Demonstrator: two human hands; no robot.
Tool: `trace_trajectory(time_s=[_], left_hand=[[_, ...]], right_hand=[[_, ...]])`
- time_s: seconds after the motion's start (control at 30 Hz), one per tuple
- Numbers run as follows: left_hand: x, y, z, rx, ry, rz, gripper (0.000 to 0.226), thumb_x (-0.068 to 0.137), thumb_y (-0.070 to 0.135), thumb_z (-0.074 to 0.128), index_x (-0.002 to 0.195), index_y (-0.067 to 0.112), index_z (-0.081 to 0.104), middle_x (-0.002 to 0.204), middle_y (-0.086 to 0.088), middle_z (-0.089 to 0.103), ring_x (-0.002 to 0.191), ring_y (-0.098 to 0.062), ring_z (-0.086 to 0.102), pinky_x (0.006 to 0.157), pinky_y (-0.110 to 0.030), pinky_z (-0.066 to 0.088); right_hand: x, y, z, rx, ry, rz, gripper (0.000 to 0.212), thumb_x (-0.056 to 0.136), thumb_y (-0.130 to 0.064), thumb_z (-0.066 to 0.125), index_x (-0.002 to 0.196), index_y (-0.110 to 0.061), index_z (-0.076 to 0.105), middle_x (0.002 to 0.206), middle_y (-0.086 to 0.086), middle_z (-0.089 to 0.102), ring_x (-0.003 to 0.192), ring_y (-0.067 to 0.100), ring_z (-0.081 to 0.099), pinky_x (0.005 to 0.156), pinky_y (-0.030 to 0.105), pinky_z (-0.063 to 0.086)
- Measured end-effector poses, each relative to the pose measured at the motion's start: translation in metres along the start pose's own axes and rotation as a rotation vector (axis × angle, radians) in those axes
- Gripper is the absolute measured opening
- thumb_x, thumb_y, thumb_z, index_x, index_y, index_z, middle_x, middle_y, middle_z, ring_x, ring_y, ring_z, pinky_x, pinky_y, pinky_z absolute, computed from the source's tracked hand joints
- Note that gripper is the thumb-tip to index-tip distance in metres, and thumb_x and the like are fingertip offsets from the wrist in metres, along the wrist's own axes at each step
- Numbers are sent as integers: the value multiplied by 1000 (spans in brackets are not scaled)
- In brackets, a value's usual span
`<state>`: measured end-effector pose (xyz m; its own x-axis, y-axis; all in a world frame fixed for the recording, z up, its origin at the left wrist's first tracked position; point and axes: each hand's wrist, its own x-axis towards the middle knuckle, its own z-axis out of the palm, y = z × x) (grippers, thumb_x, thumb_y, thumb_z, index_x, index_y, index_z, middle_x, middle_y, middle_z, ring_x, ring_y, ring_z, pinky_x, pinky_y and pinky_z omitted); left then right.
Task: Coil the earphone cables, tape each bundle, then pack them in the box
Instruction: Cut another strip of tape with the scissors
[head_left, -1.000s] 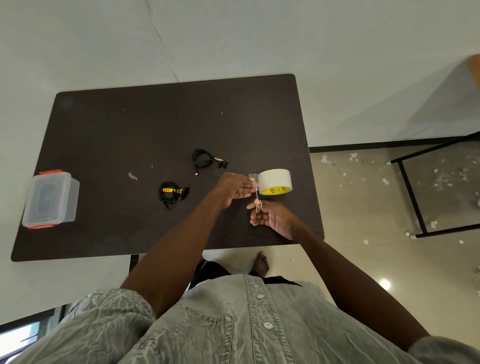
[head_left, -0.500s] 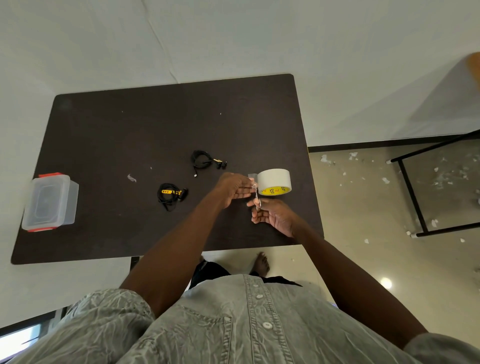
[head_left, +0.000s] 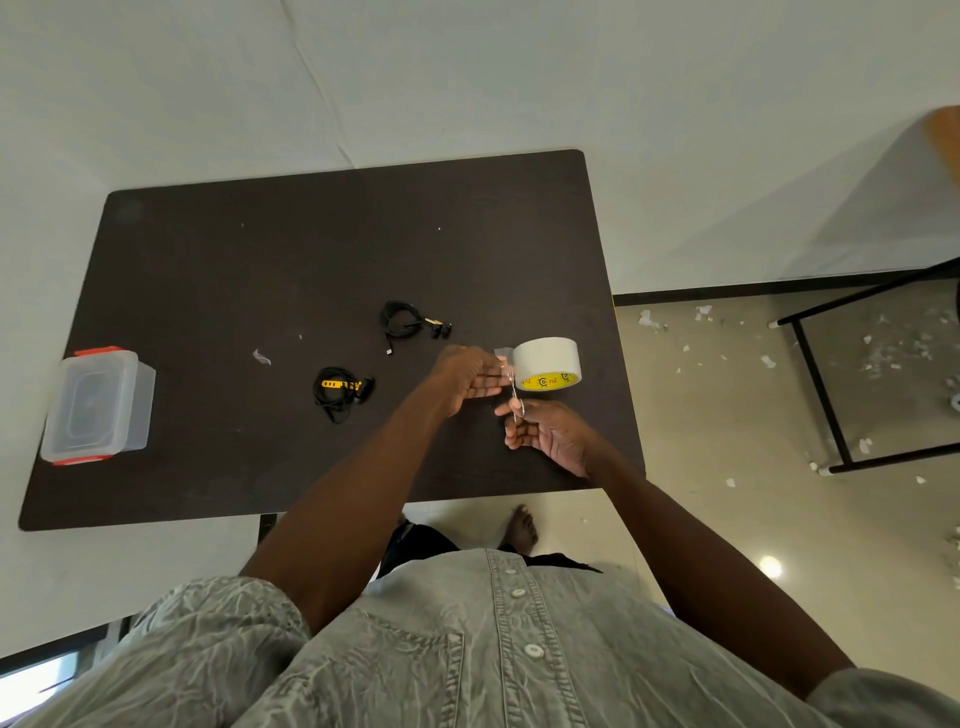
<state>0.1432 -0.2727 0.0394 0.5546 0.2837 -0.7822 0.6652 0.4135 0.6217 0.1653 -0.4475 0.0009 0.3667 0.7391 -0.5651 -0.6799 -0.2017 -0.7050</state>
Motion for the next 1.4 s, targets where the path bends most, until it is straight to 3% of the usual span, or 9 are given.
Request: trace_trajectory(time_s=[0.13,0.33,0.67,0.83,1.13,1.4], left_hand=[[-2,1,1,-5,-5,-1,14,91,1,56,102,-2,64,88,-13,73,78,-20,72,75,-32,58],[-1,1,1,-7,0,-7,15,91,2,57,103,-2,64,94,-15,72,82,-22,71,77,-33,58],[-1,0,2,-6,-1,-7,16,90,1,55,102,-3,64,98,-17,72,93,-27,71,81,-35,58],[-2,1,2,4,-5,-16,18,89,1,56,105,-4,64,99,-18,72,92,-25,71,76,-32,58],[-1,1,2,-5,-14,-12,14,88,-1,57,100,-3,64,96,-16,72,87,-23,71,82,-34,57],[-1,1,0,30,-9,-12,19,89,0,57,106,-4,62,91,-14,72,81,-20,72,71,-30,58]], right_hand=[[1,0,-1,-7,10,2,23,96,-17,55,108,1,64,80,14,59,75,23,61,76,35,52],[1,0,-1,9,-4,-1,34,88,-24,61,109,2,64,78,14,59,74,24,62,75,35,52],[0,-1,2,-12,-1,10,23,96,-17,55,107,0,65,80,15,58,75,24,60,74,34,52],[1,-3,5,-6,16,6,20,95,-15,56,106,0,64,79,15,57,72,23,60,73,34,52],[-3,-4,6,-11,38,-29,15,94,-12,60,97,0,68,69,13,58,61,19,56,60,29,51],[-4,-5,11,30,46,-87,15,93,-12,61,84,-8,73,72,16,57,57,16,55,56,28,50]])
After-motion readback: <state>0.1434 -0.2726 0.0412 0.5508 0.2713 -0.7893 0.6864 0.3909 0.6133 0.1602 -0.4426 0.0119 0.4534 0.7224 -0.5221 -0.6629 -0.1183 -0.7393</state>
